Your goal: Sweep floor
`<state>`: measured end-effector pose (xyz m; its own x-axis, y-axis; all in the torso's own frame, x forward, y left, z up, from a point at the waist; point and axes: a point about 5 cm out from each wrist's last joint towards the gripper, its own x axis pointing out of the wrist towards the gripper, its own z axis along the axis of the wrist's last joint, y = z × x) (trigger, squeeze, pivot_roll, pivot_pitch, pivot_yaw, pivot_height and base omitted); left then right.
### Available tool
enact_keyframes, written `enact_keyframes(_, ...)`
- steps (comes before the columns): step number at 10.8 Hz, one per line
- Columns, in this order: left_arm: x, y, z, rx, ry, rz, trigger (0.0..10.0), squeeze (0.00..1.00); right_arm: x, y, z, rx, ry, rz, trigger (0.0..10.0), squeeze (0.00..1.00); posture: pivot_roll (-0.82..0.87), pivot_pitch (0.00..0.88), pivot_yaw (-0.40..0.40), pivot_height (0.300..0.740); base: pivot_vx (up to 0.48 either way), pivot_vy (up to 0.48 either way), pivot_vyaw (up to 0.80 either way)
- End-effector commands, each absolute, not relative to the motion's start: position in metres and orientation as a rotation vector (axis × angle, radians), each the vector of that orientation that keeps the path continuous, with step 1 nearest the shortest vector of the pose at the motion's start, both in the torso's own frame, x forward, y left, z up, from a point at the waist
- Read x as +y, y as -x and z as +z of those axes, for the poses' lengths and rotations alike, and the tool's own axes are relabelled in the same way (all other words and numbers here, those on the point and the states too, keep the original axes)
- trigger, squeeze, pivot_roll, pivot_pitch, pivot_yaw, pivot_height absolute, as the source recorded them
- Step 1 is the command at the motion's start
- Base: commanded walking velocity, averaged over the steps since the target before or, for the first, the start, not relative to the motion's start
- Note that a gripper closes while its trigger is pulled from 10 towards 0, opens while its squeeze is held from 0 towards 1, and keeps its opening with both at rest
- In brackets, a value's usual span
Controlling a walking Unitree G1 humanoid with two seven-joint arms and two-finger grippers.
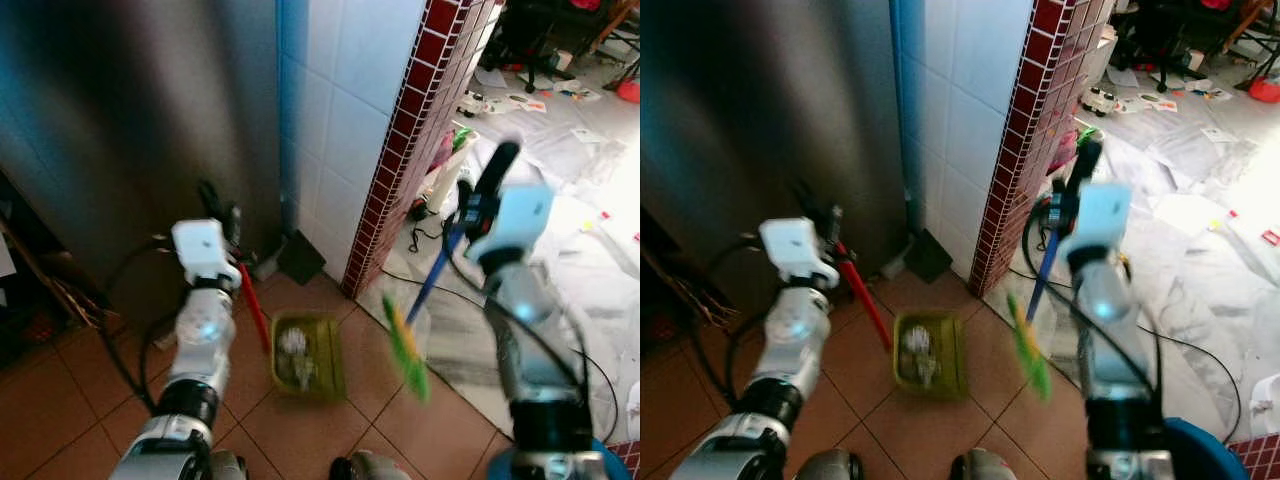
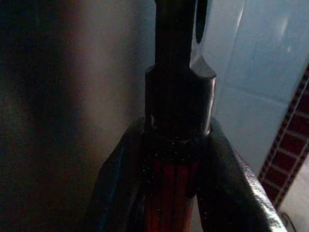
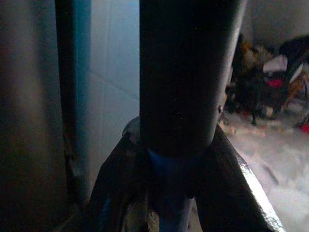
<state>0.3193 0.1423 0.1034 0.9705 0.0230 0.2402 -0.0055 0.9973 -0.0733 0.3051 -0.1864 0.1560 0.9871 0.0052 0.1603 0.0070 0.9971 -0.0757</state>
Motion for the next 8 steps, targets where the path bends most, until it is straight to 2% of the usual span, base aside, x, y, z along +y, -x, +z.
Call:
enact_keyframes(1,0.139,-0.317,0.128,-0.338,0.095,-0.035,10.0,0.0,-0.186,-0.301,0.16,-0.217,0.098,-0.021,10.0,0.0,-0.12,0.0,-0.023,0.74,0.0,0.0,0.0)
enact_keyframes(5,0.156,-0.299,0.143,-0.356,0.084,0.004,10.0,0.0,-0.187,-0.299,0.15,-0.183,0.107,-0.05,10.0,0.0,-0.1,0.0,-0.055,0.74,0.0,0.0,0.0)
enact_keyframes(8,0.159,-0.283,0.136,-0.301,0.113,0.016,10.0,0.0,-0.196,-0.294,0.14,-0.144,0.063,-0.105,10.0,0.0,-0.09,0.0,-0.034,0.74,0.0,0.0,-0.46)
